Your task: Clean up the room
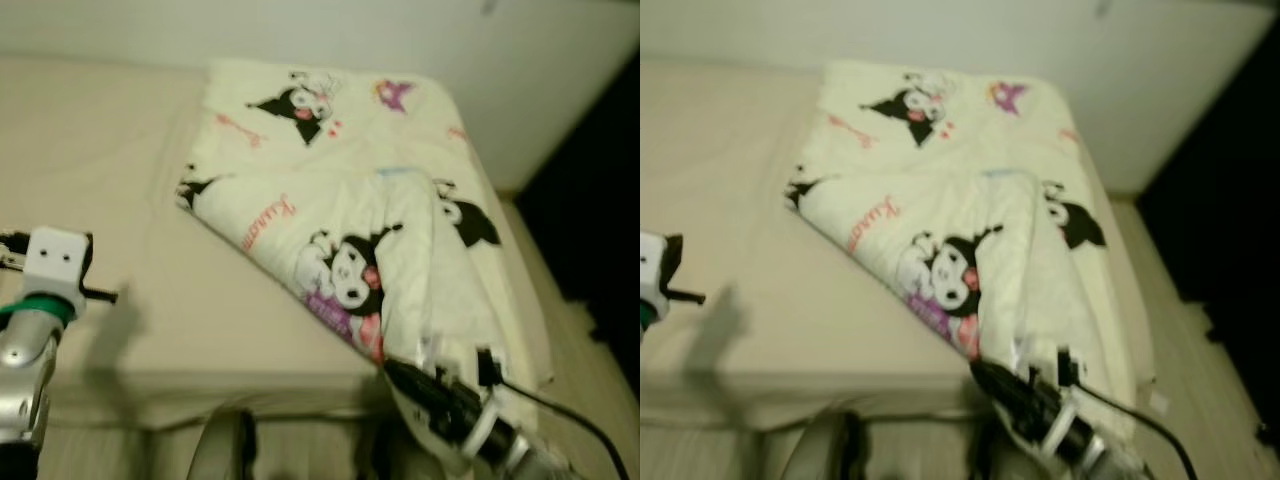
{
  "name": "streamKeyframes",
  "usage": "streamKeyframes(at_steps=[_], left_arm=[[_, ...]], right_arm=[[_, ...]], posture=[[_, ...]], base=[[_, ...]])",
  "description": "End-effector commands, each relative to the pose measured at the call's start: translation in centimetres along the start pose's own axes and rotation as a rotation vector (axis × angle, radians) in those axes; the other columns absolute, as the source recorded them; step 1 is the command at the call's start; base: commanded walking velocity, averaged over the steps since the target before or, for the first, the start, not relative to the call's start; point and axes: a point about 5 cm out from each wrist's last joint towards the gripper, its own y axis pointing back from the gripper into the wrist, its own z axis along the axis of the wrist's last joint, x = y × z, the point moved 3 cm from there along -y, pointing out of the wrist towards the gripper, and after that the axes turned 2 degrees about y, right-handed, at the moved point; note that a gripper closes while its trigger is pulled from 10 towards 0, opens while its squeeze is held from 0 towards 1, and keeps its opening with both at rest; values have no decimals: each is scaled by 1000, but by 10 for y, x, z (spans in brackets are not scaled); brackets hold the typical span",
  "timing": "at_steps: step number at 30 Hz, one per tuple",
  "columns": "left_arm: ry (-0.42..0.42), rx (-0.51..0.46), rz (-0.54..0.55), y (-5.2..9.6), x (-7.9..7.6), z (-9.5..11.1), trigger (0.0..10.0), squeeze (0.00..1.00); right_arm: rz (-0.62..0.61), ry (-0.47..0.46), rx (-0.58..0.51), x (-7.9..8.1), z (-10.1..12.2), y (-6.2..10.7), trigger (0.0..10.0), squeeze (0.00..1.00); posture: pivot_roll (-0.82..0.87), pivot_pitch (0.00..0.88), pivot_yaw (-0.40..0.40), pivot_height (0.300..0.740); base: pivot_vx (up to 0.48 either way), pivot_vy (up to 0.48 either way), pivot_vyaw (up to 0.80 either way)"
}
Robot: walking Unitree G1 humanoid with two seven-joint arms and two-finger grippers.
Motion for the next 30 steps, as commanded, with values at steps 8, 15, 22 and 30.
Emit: streamKeyframes(at_steps=[8, 15, 22, 30], left_arm=[[6, 7, -33, 0, -16, -5, 10000, 0], [4, -2, -50, -1, -22, -2, 10000, 0], [-9, -7, -103, 2, -37, -1, 10000, 0], [-31, -27, -138, 1, -42, 6, 10000, 0]], right_arm=[[-407, 56, -406, -33, 88, 11, 10000, 0], [-631, 49, -505, -53, 123, -13, 10000, 0], [-1115, 313, -195, -84, 104, -35, 10000, 0], [-1095, 443, -126, -70, 101, -72, 10000, 0]], posture=[[212, 103, -5, 600], [225, 103, -9, 600], [251, 118, -6, 600], [272, 141, 0, 600]], base=[[0, 0, 0], [0, 0, 0], [0, 0, 0], [0, 0, 0]])
